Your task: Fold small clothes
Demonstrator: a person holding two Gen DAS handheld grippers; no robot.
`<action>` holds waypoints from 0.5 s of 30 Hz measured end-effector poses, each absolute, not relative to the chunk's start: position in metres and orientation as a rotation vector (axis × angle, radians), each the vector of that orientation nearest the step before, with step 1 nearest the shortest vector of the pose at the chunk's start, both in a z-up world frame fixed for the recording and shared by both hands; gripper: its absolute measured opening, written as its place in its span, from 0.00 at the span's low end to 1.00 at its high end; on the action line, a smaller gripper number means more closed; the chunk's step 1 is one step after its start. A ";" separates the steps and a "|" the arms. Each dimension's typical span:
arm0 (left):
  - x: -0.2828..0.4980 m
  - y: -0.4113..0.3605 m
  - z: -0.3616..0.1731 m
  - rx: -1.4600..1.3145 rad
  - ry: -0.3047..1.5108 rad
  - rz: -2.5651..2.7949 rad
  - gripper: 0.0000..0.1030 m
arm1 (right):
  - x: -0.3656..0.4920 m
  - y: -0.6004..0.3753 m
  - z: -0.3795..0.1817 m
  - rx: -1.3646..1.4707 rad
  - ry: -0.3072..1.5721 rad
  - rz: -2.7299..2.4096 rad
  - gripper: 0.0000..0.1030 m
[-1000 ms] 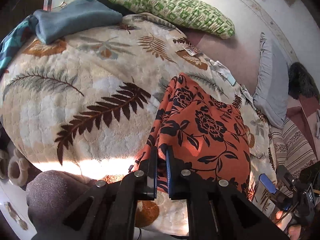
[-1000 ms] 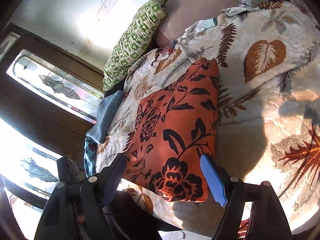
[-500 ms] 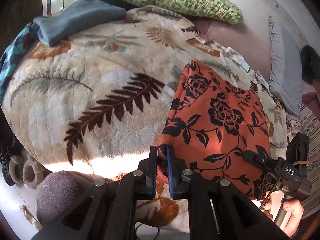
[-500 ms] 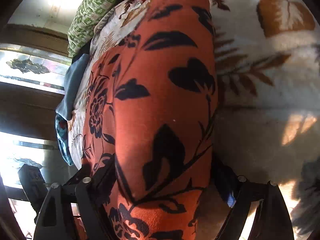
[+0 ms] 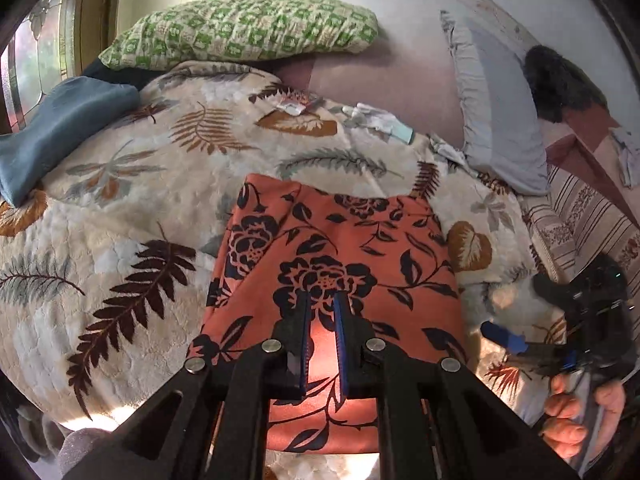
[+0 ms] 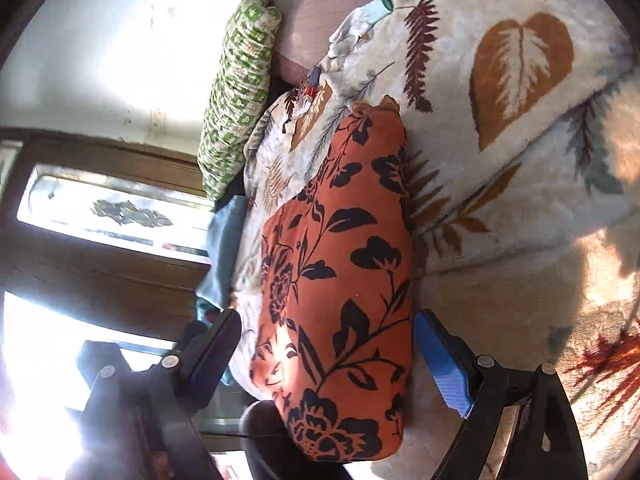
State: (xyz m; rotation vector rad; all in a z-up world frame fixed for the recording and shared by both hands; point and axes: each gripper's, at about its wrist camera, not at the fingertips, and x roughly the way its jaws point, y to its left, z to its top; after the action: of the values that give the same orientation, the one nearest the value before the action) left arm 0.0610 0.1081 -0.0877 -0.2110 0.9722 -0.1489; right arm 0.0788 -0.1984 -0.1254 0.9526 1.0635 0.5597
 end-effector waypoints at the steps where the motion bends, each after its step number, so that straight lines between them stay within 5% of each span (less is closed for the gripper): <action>1: 0.067 0.107 -0.103 -0.198 1.021 -0.127 0.10 | 0.078 -0.202 -0.122 1.013 1.026 0.615 0.87; 5: 0.068 0.112 -0.132 -0.204 1.069 -0.096 0.10 | 0.092 -0.184 -0.106 1.132 0.975 0.875 0.87; 9: 0.066 0.110 -0.124 -0.164 1.075 -0.081 0.10 | 0.116 -0.147 -0.155 0.996 1.218 0.715 0.86; 12: 0.063 0.111 -0.103 -0.178 1.010 -0.079 0.12 | 0.119 -0.145 -0.162 1.037 1.204 0.694 0.85; 14: 0.065 0.105 -0.090 -0.180 0.957 -0.119 0.25 | 0.122 -0.135 -0.155 0.945 1.216 0.689 0.84; 15: 0.066 0.099 -0.087 -0.158 0.944 -0.129 0.41 | 0.120 -0.133 -0.154 0.915 1.214 0.690 0.84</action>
State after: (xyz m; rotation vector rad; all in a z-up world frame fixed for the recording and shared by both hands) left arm 0.0658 0.0994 -0.0873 -0.1581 0.9439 -0.1286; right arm 0.1204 -0.1326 -0.1536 0.9149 1.2136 0.6899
